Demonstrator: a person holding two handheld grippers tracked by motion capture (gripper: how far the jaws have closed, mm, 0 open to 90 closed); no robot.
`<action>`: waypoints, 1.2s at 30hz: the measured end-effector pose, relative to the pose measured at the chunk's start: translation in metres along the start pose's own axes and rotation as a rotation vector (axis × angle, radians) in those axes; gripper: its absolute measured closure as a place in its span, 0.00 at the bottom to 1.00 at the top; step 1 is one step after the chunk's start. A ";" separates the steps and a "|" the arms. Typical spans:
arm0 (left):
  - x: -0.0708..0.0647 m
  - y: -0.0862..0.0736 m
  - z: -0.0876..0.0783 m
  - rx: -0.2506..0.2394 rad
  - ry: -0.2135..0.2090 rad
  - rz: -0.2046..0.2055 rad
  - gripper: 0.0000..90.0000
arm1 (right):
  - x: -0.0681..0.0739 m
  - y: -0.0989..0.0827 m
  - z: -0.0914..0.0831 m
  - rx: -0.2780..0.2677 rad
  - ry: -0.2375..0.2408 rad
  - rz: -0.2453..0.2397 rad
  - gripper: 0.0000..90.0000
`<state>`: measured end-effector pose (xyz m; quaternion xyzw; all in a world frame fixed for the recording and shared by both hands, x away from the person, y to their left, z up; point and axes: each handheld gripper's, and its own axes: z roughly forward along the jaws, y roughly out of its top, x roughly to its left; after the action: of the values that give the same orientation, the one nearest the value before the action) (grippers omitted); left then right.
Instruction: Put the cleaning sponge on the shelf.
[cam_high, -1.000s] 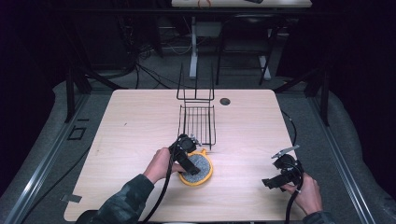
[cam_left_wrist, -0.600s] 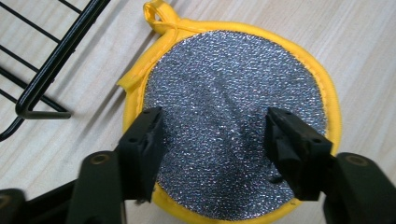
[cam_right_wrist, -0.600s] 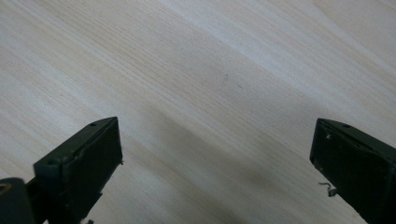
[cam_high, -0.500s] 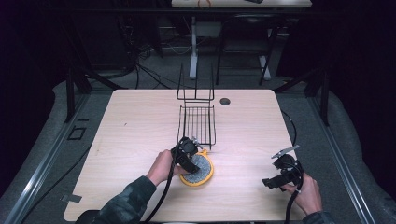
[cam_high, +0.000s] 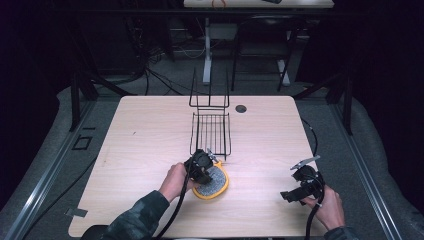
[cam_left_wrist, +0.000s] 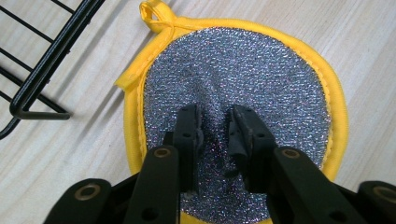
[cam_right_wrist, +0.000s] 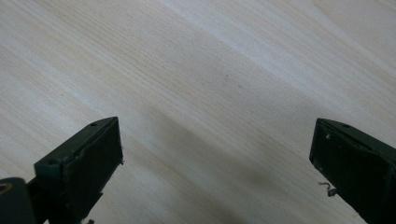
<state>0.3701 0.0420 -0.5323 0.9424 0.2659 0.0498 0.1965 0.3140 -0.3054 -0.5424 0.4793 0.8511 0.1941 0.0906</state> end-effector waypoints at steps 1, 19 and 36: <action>0.001 -0.001 0.000 -0.006 -0.010 -0.007 0.83 | 0.000 0.000 0.000 0.000 0.001 -0.001 0.02; -0.002 -0.002 -0.004 -0.055 0.015 0.021 0.97 | 0.000 0.000 0.000 -0.001 0.002 0.001 0.03; -0.002 -0.002 -0.025 -0.073 -0.010 0.052 0.97 | 0.000 -0.001 0.000 -0.004 0.004 0.003 0.03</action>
<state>0.3622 0.0507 -0.5099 0.9415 0.2385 0.0599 0.2305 0.3131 -0.3055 -0.5423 0.4801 0.8502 0.1968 0.0894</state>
